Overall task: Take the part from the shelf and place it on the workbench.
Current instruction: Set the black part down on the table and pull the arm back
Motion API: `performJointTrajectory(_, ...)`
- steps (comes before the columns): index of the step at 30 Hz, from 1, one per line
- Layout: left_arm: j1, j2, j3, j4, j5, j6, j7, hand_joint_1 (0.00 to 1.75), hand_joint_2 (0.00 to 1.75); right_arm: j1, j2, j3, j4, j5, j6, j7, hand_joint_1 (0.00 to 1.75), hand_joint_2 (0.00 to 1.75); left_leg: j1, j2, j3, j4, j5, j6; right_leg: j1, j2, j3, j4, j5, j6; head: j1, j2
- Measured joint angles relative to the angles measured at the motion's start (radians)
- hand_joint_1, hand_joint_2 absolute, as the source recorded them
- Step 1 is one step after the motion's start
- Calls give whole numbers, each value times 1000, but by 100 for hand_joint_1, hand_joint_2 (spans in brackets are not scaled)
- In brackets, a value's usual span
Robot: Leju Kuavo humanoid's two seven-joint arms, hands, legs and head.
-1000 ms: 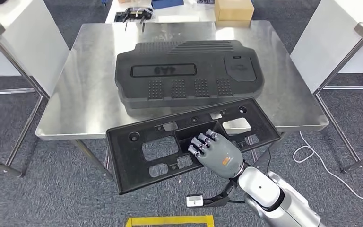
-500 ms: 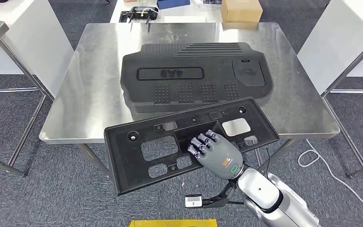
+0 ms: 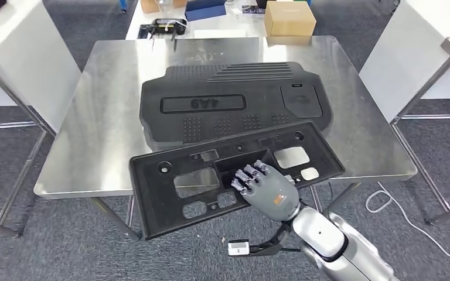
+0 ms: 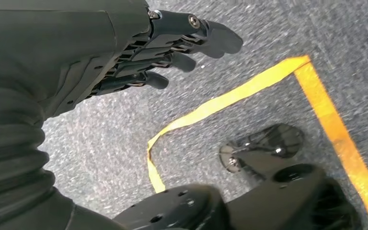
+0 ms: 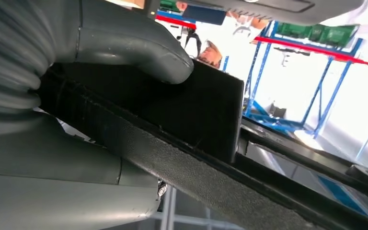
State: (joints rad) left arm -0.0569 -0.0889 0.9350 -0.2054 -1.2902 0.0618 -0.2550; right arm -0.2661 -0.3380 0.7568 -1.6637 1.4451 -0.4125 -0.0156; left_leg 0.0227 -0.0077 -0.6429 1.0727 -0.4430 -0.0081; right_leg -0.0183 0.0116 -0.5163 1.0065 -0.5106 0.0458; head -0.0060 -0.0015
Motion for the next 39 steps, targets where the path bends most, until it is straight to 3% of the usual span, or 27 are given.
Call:
performJointTrajectory(3,-1,-1,0,0,0,0,0,0,175,-2,2,-1,0,0,-2,2,166,175,-3,-3,10,-11,-14,21,1,1,12,-2,-5,14,4,0)
performJointTrajectory(4,0,-1,0,-1,0,0,0,0,175,-3,3,-2,0,0,-2,2,166,175,-3,-4,15,-13,-16,27,1,-1,3,15,-8,17,5,0)
performJointTrajectory(6,1,-1,0,-1,0,0,0,0,175,-5,3,-4,0,0,-3,2,166,175,-4,-7,24,-17,-21,35,2,-4,-67,118,-24,17,10,0)
performJointTrajectory(8,1,0,0,-1,0,0,0,0,175,-4,3,-5,2,0,-3,2,166,175,-7,-9,31,-18,-31,43,5,-4,-171,251,-53,11,12,0)
performJointTrajectory(9,1,0,0,-1,0,0,0,0,175,-2,3,-5,3,0,-3,2,166,175,-10,-10,38,-18,-38,46,6,-4,-209,282,-61,10,12,0)
performJointTrajectory(10,1,0,0,-1,0,0,0,0,175,0,3,-5,4,0,-3,2,166,175,-13,-11,48,-18,-46,48,7,-4,-230,280,-53,11,12,0)
performJointTrajectory(12,2,-1,0,-1,0,0,1,0,175,0,3,-5,6,0,-3,2,166,175,-17,-13,73,-19,-63,49,11,-5,-216,175,16,19,12,0)
performJointTrajectory(13,2,-2,0,-1,0,0,1,0,175,0,3,-5,6,0,-3,2,166,175,-19,-14,84,-19,-72,48,15,-7,-199,109,60,19,12,0)
performJointTrajectory(14,2,-2,0,-1,0,1,1,0,175,-1,3,-5,7,0,-4,2,166,175,-20,-15,93,-21,-81,45,19,-9,-183,58,89,12,12,0)
performJointTrajectory(15,1,-3,0,-1,-1,1,1,0,175,-1,3,-6,8,0,-4,2,166,175,-21,-16,99,-25,-88,40,25,-11,-169,27,104,2,12,0)
performJointTrajectory(17,1,-3,0,-1,-1,2,1,0,175,-1,4,-7,9,0,-6,2,166,175,-21,-15,114,-27,-92,30,29,-10,-152,9,105,-22,12,0)
performJointTrajectory(19,1,-3,0,-2,-2,2,1,0,175,-1,6,-8,10,0,-6,3,166,175,-20,-8,120,-6,-99,22,22,-6,-123,-3,109,-38,11,0)
performJointTrajectory(21,0,-3,0,-2,-3,3,3,0,175,0,8,-10,10,2,-7,6,166,175,-19,-3,80,76,-126,15,17,-6,-96,-6,104,-52,8,0)
performJointTrajectory(24,2,-5,1,-1,-5,4,8,0,175,11,10,-18,11,20,-9,17,166,175,-17,-1,-35,230,-187,6,18,-5,-74,-6,86,-60,6,0)
performJointTrajectory(25,3,-5,1,-1,-7,4,9,0,175,17,11,-21,12,31,-9,23,166,175,-16,-1,-54,235,-184,4,17,-3,-66,-5,78,-58,5,0)
performJointTrajectory(26,4,-5,2,-1,-7,5,10,0,175,22,11,-25,14,42,-10,28,166,175,-14,-1,-56,205,-157,4,16,-2,-56,-5,71,-55,5,0)
performJointTrajectory(28,5,-4,5,-1,-8,6,10,0,175,27,11,-34,18,60,-10,40,166,175,-11,0,-26,85,-64,4,16,1,-34,-4,55,-47,4,0)
performJointTrajectory(29,6,-4,7,-1,-8,7,10,0,175,28,11,-38,22,70,-11,45,166,175,-11,0,-11,34,-43,8,17,3,-27,-2,48,-41,4,0)
performJointTrajectory(31,6,-4,10,-1,-9,8,10,0,175,29,12,-49,28,93,-13,58,166,175,-14,-1,4,-12,-31,22,21,6,-19,4,35,-27,3,0)
performJointTrajectory(32,6,-4,11,-1,-9,9,10,0,175,31,12,-54,31,100,-14,64,166,175,-15,-1,8,-12,-37,31,22,7,-18,9,32,-20,4,0)
performJointTrajectory(34,7,-5,12,-1,-10,12,10,0,175,32,10,-66,36,106,-12,75,166,175,-14,0,25,-19,-21,45,19,4,-20,28,22,-10,5,0)
performJointTrajectory(36,5,-5,14,-1,-12,13,10,0,175,30,6,-81,41,106,-5,84,166,175,-12,0,40,-22,-23,54,16,0,-61,97,-2,-6,7,0)
performJointTrajectory(39,3,-5,15,-1,-13,13,10,0,175,32,-6,-107,60,105,9,94,166,175,-13,-3,44,-22,-32,61,12,-1,-177,261,-49,-2,7,0)
